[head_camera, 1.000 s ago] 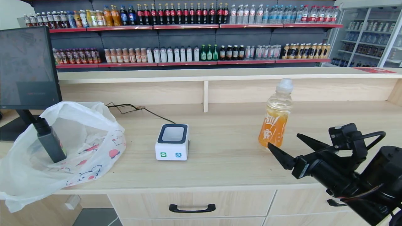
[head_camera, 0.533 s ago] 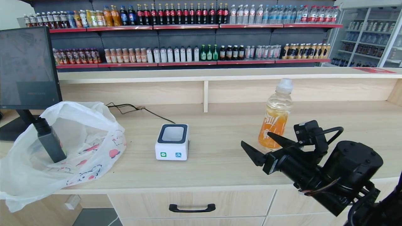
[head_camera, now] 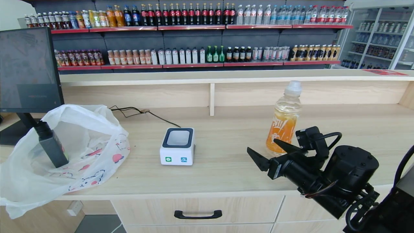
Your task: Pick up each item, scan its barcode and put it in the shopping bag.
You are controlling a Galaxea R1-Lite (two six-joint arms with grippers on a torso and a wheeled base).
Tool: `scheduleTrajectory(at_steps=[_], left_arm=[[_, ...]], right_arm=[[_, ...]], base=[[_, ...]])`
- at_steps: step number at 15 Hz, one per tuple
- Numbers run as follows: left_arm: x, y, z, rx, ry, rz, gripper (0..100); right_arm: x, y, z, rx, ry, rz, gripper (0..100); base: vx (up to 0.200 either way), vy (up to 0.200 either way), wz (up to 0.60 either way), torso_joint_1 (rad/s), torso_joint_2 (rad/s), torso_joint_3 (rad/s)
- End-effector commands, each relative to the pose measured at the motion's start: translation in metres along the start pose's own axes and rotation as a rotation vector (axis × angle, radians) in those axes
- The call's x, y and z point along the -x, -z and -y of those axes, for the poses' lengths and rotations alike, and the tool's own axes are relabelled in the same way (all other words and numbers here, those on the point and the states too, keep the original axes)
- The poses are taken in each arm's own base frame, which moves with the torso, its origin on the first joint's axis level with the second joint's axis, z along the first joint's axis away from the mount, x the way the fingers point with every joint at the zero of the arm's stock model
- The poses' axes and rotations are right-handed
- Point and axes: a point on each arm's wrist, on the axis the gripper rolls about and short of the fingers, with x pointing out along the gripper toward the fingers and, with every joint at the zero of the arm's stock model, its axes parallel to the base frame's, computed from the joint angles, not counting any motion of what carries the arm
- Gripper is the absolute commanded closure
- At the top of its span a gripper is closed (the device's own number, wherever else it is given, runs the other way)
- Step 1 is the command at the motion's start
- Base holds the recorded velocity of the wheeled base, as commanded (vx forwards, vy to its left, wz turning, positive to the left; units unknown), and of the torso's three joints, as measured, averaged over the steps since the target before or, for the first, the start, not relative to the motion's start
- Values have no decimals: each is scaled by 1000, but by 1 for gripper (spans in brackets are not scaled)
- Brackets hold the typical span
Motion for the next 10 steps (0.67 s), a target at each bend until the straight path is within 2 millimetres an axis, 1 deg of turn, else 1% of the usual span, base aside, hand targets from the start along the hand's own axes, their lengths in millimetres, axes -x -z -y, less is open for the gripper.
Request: scheduleTrajectory(at_steps=[1, 4, 10], left_arm=[[0, 0, 0, 0, 0, 1, 0], [0, 0, 0, 0, 0, 1, 0], [0, 0, 0, 0, 0, 1, 0]], right_arm=[[-1, 2, 5, 1, 17, -6, 0], [-1, 0, 13, 0, 45, 0, 0], [-2, -1, 18, 5, 64, 6, 0]], base=[[0, 0, 0, 0, 0, 0], [0, 0, 0, 0, 0, 0], [0, 0, 0, 0, 0, 0]])
